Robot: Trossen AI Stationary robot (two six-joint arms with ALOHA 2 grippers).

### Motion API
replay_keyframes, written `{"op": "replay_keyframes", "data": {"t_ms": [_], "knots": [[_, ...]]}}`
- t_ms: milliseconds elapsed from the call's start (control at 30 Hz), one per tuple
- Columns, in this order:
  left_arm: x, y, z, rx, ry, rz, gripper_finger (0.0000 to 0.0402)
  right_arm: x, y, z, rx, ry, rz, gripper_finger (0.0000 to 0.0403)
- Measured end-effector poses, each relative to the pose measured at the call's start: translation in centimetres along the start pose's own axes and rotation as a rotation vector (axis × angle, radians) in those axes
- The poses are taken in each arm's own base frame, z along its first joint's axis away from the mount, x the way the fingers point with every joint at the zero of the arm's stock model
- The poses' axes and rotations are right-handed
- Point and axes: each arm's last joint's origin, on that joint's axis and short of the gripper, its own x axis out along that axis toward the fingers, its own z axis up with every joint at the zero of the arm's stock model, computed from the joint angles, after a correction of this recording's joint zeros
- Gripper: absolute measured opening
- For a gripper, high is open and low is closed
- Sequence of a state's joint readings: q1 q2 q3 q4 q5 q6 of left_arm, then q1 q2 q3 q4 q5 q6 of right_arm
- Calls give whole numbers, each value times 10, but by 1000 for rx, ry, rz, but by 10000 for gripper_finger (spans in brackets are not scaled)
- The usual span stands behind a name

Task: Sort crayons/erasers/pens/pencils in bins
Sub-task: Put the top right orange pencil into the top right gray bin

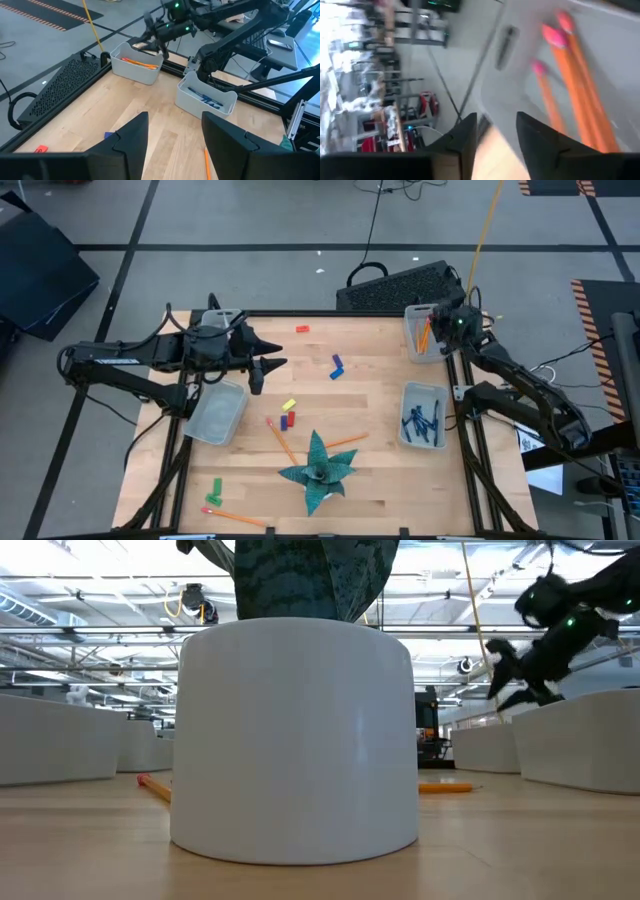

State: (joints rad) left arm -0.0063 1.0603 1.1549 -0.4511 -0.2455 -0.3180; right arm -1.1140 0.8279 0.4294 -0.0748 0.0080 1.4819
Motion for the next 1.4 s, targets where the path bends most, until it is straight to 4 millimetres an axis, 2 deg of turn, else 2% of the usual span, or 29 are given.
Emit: {"op": "replay_keyframes", "data": {"t_ms": [100, 167, 233, 333, 433, 533, 733, 867, 967, 1067, 1200, 1300, 1400], "knots": [[0, 0, 0, 0, 0, 0, 186, -11, 8, -5, -130, -19, 60, 141], [0, 0, 0, 0, 0, 0, 186, -22, 21, -13, -278, -13, 137, 139], [0, 0, 0, 0, 0, 0, 186, -36, 36, -27, -447, 27, 240, 132], [0, 0, 0, 0, 0, 0, 186, -55, 47, -56, -688, 109, 345, 121], [0, 0, 0, 0, 0, 0, 186, -71, 52, -89, -898, 153, 421, 113], [0, 0, 0, 0, 0, 0, 186, -80, 47, -124, -1053, 178, 443, 108], [0, 0, 0, 0, 0, 0, 186, -90, 42, -213, -1370, 298, 642, 107], [0, 0, 0, 0, 0, 0, 186, -92, 30, -273, -1765, 461, 766, 107], [0, 0, 0, 0, 0, 0, 186, -96, 16, -305, -2020, 551, 843, 112], [0, 0, 0, 0, 0, 0, 186, -94, 8, -317, -2067, 633, 826, 121], [0, 0, 0, 0, -1, 0, 186, -83, 6, -316, -2068, 751, 824, 141], [0, 0, 0, -1, -3, -1, 186, -77, -12, -317, -2113, 889, 793, 156], [0, 0, 1, -2, -6, -2, 186, -81, -28, -322, -2130, 1027, 807, 166]]}}
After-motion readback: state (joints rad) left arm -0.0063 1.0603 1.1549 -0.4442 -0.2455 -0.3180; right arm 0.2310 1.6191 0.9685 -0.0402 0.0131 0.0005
